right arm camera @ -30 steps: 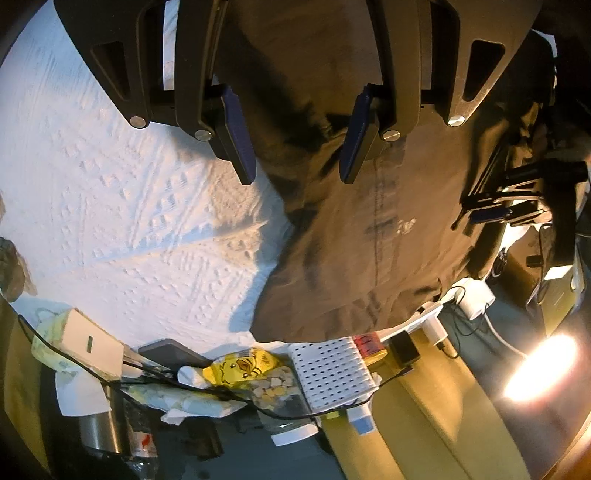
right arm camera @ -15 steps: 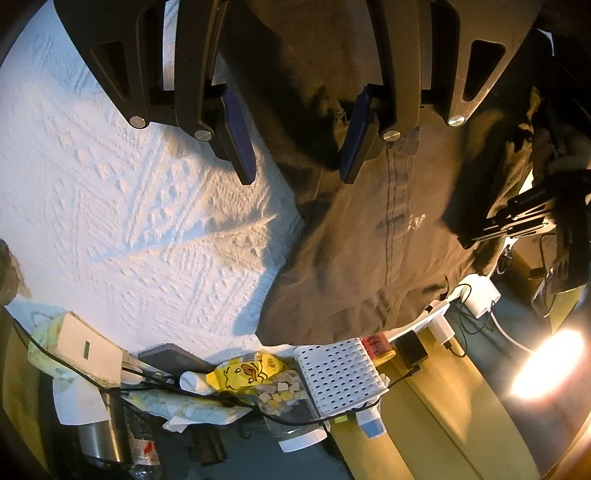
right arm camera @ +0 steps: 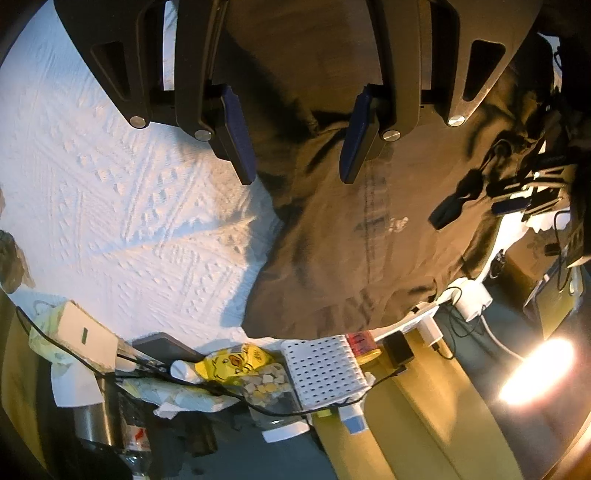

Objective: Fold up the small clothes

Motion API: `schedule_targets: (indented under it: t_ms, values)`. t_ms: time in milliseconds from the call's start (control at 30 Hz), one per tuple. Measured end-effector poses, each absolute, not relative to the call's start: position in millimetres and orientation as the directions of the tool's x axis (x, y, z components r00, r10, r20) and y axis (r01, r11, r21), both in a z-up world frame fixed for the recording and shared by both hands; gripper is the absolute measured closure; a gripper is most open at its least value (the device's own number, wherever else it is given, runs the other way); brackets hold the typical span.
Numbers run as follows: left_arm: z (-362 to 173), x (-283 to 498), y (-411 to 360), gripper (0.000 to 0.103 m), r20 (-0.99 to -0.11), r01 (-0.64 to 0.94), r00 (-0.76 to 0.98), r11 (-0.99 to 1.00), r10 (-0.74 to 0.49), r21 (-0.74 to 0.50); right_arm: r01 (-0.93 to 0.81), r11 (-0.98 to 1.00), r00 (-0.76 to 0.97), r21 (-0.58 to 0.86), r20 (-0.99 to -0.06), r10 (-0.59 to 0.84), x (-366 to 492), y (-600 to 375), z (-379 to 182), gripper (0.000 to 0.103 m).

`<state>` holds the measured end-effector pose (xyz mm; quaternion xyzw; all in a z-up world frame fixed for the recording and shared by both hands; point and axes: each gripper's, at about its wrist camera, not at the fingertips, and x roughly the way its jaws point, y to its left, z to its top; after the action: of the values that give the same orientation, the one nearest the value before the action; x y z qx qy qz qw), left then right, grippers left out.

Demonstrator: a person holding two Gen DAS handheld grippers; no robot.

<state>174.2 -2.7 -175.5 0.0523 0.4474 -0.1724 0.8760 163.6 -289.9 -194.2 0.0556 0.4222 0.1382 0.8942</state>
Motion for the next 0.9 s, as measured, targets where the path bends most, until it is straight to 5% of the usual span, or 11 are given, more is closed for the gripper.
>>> schedule_targets:
  t_ms: [467, 900]
  values:
    - [-197, 116, -1, 0.052, -0.841, 0.374, 0.465, 0.922, -0.278, -0.098, -0.235, 0.951, 0.609, 0.199, -0.733, 0.304, 135, -277, -185, 0.053]
    - [-181, 85, -7, 0.052, -0.788, 0.396, 0.518, 0.910, -0.332, -0.123, -0.224, 0.961, 0.650, 0.165, -0.709, 0.273, 96, -280, -165, 0.053]
